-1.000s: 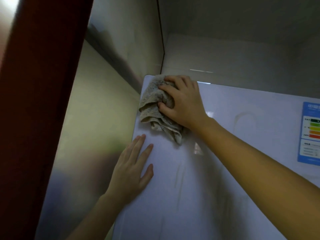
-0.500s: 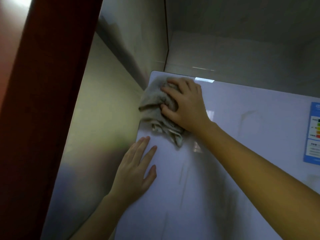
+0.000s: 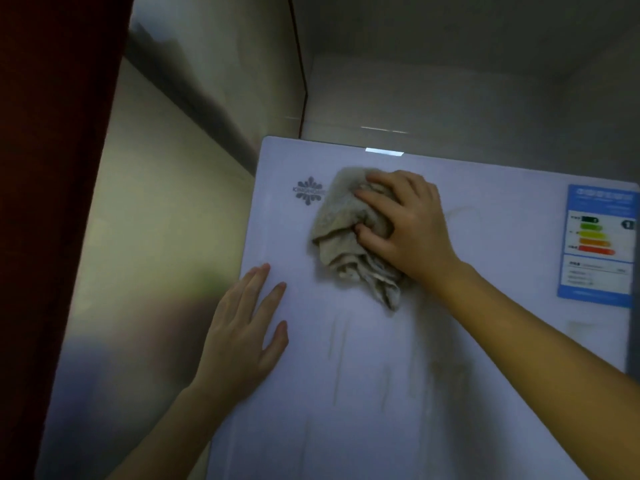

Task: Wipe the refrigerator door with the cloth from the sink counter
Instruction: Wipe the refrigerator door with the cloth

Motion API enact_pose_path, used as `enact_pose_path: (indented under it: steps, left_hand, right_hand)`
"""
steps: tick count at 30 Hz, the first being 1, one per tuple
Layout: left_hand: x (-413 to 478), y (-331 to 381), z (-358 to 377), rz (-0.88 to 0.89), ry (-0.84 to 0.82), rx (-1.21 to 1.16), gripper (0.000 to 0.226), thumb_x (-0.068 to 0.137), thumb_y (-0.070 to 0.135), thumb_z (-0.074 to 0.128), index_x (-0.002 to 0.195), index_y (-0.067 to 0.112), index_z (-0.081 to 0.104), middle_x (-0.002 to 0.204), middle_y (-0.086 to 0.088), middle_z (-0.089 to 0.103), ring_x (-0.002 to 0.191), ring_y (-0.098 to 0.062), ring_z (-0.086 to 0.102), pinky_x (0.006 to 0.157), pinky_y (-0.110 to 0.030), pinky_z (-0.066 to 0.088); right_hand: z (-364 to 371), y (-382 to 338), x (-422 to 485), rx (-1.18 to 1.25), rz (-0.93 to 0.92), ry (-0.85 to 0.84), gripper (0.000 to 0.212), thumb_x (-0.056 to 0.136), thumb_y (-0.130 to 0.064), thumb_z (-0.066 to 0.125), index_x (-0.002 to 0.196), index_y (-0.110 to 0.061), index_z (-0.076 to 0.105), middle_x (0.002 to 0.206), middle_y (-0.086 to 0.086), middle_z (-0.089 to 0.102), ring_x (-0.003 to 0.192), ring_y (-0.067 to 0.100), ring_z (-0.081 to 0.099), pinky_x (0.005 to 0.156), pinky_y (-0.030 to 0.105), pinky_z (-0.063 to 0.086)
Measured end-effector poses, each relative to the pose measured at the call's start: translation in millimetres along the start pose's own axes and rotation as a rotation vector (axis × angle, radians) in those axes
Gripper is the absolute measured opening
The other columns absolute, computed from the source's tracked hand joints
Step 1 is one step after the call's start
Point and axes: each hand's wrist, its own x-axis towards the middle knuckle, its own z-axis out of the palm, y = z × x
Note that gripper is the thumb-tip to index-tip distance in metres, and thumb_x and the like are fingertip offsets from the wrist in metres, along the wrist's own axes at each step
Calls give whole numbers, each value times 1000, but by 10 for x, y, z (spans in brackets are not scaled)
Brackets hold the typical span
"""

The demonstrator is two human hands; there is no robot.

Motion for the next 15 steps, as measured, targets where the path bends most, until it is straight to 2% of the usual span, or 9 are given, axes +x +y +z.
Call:
enact_pose_path:
  steps: [3, 4, 7, 8, 9, 13, 15]
  left_hand:
    - [106, 13, -10, 9, 1, 0, 54, 97, 36, 47, 142, 8, 54, 159, -16, 38, 147, -33, 38, 117, -41, 31]
    - [149, 24, -12, 16, 7, -2, 54, 97, 36, 48, 142, 8, 54, 159, -16, 39, 147, -33, 38, 117, -43, 32]
    - [274, 64, -5, 32, 29, -9, 54, 96, 34, 50, 143, 7, 54, 158, -17, 39, 146, -34, 38, 118, -44, 33]
    - [306, 79, 0, 37, 32, -5, 54, 96, 33, 51, 143, 7, 54, 158, -17, 39, 147, -34, 38, 118, -44, 33]
    - [332, 92, 12, 47, 31, 2, 54, 96, 33, 51, 143, 7, 54, 158, -17, 40, 147, -33, 38, 118, -44, 33]
    - [377, 125, 79, 72, 1, 39, 54, 97, 35, 49, 143, 8, 54, 159, -16, 39, 147, -33, 39, 119, -45, 30]
    - [376, 129, 112, 67, 6, 37, 54, 96, 35, 49, 143, 8, 54, 159, -17, 39, 146, -34, 39, 119, -48, 32]
  right_hand:
    - [-38, 65, -11, 30, 198, 85, 50, 85, -43, 71, 129, -20, 68, 140, 4, 58, 125, 31, 50, 100, 42, 37]
    - [-39, 55, -43, 33, 172, 76, 51, 85, -43, 71, 129, -19, 68, 140, 5, 58, 125, 31, 50, 101, 42, 37]
    - [-72, 85, -183, 37, -90, -24, 51, 84, -43, 74, 128, -17, 70, 139, 9, 61, 124, 34, 53, 102, 45, 40]
    - [-96, 126, -215, 27, -127, -37, 50, 84, -43, 75, 127, -17, 71, 138, 9, 62, 124, 34, 55, 102, 45, 40]
    - [-121, 176, -235, 14, -101, -22, 50, 84, -43, 74, 127, -18, 71, 138, 8, 62, 123, 33, 55, 101, 45, 41]
    - [-209, 291, -310, 27, 202, 115, 50, 85, -41, 73, 129, -19, 69, 139, 6, 59, 123, 32, 52, 101, 42, 39]
    - [-231, 273, -417, 27, 167, 96, 51, 85, -42, 72, 130, -18, 69, 140, 8, 59, 123, 34, 52, 101, 43, 39]
